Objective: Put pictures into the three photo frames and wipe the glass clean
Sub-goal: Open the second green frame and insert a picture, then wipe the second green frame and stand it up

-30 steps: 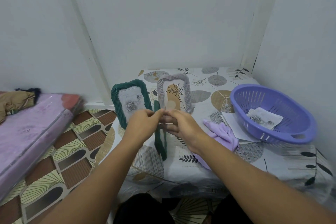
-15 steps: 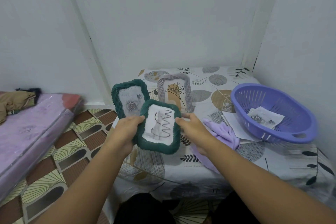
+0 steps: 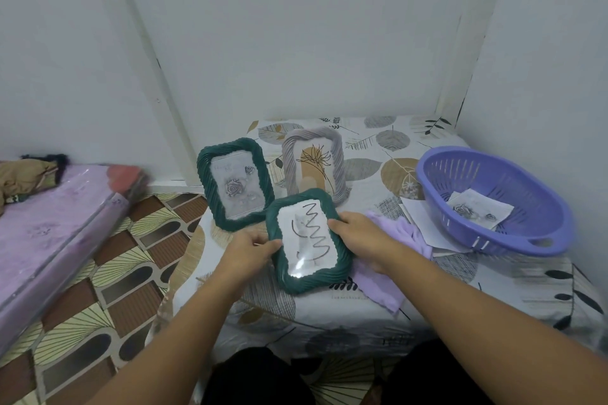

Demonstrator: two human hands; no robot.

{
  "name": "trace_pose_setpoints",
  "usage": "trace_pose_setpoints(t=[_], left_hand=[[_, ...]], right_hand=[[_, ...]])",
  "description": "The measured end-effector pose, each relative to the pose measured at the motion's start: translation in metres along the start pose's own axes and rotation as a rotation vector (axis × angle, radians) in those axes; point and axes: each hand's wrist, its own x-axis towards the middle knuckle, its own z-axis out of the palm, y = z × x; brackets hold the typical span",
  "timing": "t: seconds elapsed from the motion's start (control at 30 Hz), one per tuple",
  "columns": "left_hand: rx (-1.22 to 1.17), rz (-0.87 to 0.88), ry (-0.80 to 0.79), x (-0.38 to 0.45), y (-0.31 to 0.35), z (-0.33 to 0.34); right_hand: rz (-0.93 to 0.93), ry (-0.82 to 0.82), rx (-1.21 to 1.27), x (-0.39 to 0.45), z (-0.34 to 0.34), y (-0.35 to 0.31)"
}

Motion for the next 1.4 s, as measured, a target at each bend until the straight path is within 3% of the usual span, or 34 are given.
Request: trace_pose_setpoints(t=[0.07,0.3,0.5,0.6,0.87,1.0,1.17,1.4], left_hand=[[0.131,0.02,0.041,0.002,-0.005,0.002],[0.478,0.098,0.111,0.002,-0.011,-0.001],[0.606,0.219,0.134,0.009,-0.012,0.001],[0.623,0.292,0.153,0.019,-0.019,0.001],[0.552,0.346,0.143,0.027,-0.039,0.003],[0.555,0.395,0.162,0.027,-0.041,0.005],[0.593,0.448,0.096,0.034,-0.036,-0.001],[0.568,0.567,0.125,0.034,-0.041,0.004]], right_hand=[[-0.049,0.073,-0.24,0.001,-0.003,0.001],[-0.194,0.147,-0.621,-0.002,-0.025,0.003],[-0.171,-0.201,-0.877,-0.011,-0.052,0.001],[-0.16,-0.266,-0.947,-0.014,-0.058,0.004],[-0.299,-0.126,-0.867,-0.006,-0.059,0.02],[-0.361,0.084,-0.601,0.0,-0.055,0.019],[-0.397,0.217,-0.282,0.002,-0.041,0.003],[-0.495,0.076,-0.339,0.021,-0.008,0.002]])
